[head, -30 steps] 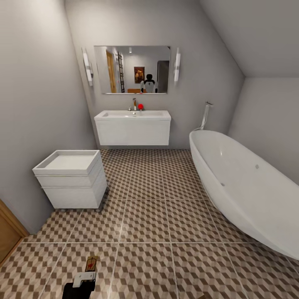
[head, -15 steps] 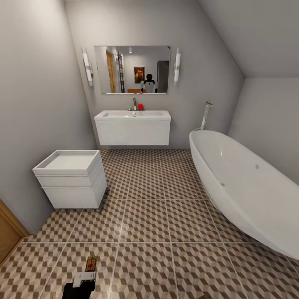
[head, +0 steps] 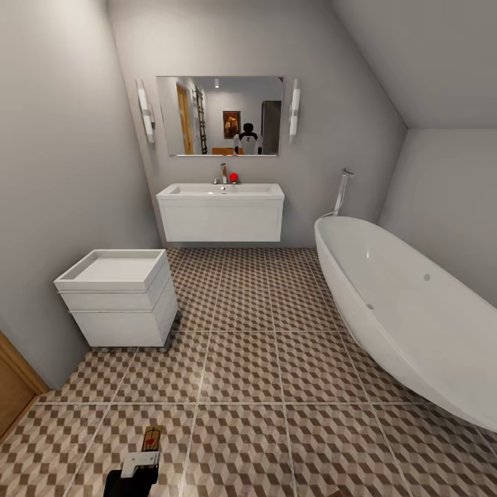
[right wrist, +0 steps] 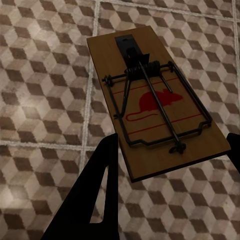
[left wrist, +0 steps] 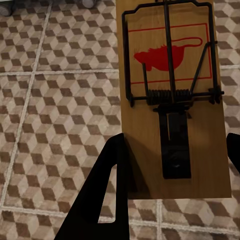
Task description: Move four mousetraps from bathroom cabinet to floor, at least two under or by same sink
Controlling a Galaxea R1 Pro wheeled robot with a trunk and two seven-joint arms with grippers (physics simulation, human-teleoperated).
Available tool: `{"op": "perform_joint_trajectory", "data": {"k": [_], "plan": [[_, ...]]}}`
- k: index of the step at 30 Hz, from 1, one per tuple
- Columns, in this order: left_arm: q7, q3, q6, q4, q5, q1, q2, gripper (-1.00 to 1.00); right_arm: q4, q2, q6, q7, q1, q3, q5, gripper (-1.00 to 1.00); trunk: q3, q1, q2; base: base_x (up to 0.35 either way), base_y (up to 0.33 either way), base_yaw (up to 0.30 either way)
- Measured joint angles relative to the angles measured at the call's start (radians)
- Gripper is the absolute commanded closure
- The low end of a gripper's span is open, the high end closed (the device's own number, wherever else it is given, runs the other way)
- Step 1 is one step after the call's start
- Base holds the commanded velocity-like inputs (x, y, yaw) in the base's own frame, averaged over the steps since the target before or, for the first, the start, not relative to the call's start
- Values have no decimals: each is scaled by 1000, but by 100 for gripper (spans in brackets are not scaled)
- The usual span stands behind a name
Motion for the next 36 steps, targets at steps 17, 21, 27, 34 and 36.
{"op": "perform_joint_trajectory", "data": {"k": [17, 21, 27, 34, 36], "plan": [[0, 0, 0, 0, 0, 0, 0, 100, 0, 0, 0, 0, 0, 0, 0, 100, 0, 0, 0, 0, 0, 0], [0, 0, 0, 0, 0, 0, 0, 100, 0, 0, 0, 0, 0, 0, 0, 100, 0, 0, 0, 0, 0, 0], [0, 0, 0, 0, 0, 0, 0, 100, 0, 0, 0, 0, 0, 0, 0, 100, 0, 0, 0, 0, 0, 0], [0, 0, 0, 0, 0, 0, 0, 100, 0, 0, 0, 0, 0, 0, 0, 100, 0, 0, 0, 0, 0, 0], [0, 0, 0, 0, 0, 0, 0, 100, 0, 0, 0, 0, 0, 0, 0, 100, 0, 0, 0, 0, 0, 0]]}}
